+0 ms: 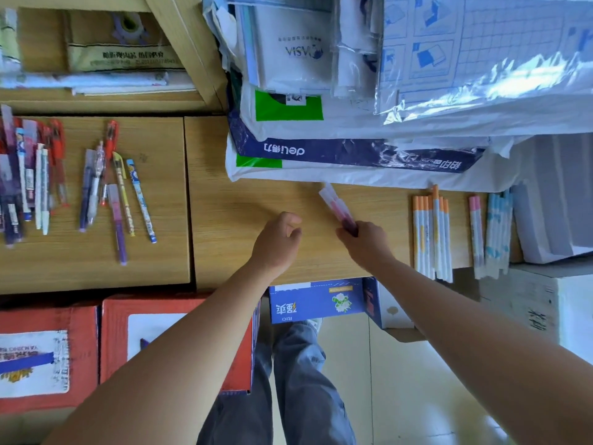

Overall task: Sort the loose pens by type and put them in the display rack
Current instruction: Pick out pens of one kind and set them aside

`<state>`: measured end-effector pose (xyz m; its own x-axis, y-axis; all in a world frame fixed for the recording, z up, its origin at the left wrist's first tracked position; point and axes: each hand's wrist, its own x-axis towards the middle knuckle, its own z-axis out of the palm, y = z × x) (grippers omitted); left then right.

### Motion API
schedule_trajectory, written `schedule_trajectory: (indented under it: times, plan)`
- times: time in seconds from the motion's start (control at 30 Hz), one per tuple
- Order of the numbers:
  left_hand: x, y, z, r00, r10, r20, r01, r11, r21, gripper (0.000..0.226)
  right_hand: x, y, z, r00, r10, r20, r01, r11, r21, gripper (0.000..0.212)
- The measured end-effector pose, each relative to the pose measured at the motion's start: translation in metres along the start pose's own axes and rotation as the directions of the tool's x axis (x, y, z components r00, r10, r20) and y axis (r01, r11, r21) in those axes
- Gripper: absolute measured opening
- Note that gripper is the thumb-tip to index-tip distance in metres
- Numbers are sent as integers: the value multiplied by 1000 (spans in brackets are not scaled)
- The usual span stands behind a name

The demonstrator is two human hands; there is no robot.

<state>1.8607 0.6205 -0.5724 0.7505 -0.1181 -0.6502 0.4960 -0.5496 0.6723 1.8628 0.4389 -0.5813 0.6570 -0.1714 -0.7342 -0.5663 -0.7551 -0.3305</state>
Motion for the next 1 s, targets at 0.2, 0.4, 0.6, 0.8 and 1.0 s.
schedule_trajectory:
  times: [0.2, 0.4, 0.6, 0.8, 1.0]
  plan:
    - [12, 14, 41, 997, 15, 78, -22, 995, 94, 35, -5, 36, 5, 994, 105, -39, -104, 994, 37, 29]
    - [18, 21, 58, 991, -85, 100, 103, 977, -186, 63, -11, 28, 11, 993, -73, 92, 67, 995, 68, 31]
    - [26, 17, 43, 993, 11, -122, -28, 989, -145, 59, -10, 15, 11, 952, -189, 240, 152, 974, 168, 15]
    - [28, 15, 42, 1000, -4, -23, 1, 990, -140, 41, -7, 4, 13, 950, -225, 215, 179, 960, 213, 25]
    - [31, 17, 43, 993, 114, -24, -114, 993, 10, 45, -6, 17, 8, 981, -193, 19, 182, 949, 259, 18]
